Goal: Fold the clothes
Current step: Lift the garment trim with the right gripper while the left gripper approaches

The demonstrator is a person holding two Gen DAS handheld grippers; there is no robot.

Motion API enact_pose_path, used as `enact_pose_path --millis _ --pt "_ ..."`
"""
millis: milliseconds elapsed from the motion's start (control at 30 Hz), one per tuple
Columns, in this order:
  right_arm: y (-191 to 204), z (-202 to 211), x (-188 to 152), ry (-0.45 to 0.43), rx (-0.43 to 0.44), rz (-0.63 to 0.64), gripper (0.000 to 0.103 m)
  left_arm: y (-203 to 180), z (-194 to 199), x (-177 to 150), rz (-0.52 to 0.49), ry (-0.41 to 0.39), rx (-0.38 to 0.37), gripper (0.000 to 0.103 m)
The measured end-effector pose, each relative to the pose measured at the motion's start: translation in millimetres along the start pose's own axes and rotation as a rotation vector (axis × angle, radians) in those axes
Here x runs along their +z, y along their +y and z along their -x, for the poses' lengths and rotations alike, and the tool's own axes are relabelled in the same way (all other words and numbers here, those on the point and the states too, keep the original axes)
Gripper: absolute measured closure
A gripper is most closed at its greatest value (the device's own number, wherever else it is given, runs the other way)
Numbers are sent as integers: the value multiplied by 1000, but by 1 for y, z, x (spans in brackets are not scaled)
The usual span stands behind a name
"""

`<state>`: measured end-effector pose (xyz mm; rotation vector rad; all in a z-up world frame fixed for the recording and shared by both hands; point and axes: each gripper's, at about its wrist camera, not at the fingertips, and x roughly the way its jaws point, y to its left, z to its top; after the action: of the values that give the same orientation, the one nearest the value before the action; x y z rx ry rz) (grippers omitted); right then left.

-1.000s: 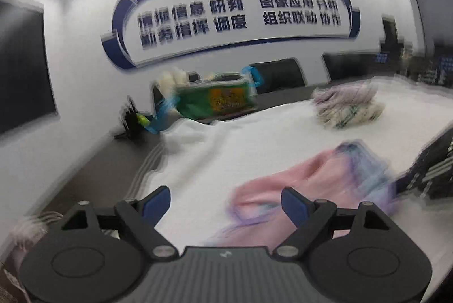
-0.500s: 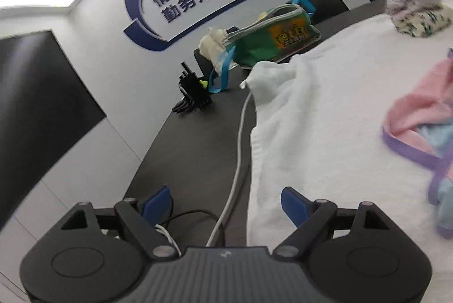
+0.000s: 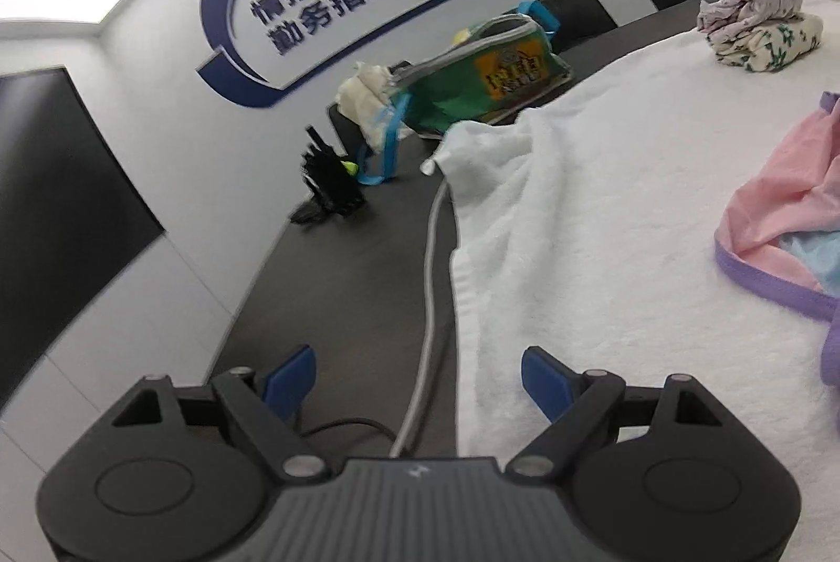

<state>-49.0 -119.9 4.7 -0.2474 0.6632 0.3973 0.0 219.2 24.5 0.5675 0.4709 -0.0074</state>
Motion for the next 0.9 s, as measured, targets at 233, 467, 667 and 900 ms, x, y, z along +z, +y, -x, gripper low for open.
enact_pose_path --millis 233,467,667,900 --pt "-2 0 0 -2 7 0 101 -15 48 1 29 -96 49 17" --pt "-2 2 -3 -11 9 1 100 -26 60 -7 57 -76 36 13" --pt "-1 4 -5 -18 11 -1 100 -14 48 -10 88 -61 44 13" --pt "-4 5 -5 -18 21 -5 100 -12 60 -4 102 -123 46 13"
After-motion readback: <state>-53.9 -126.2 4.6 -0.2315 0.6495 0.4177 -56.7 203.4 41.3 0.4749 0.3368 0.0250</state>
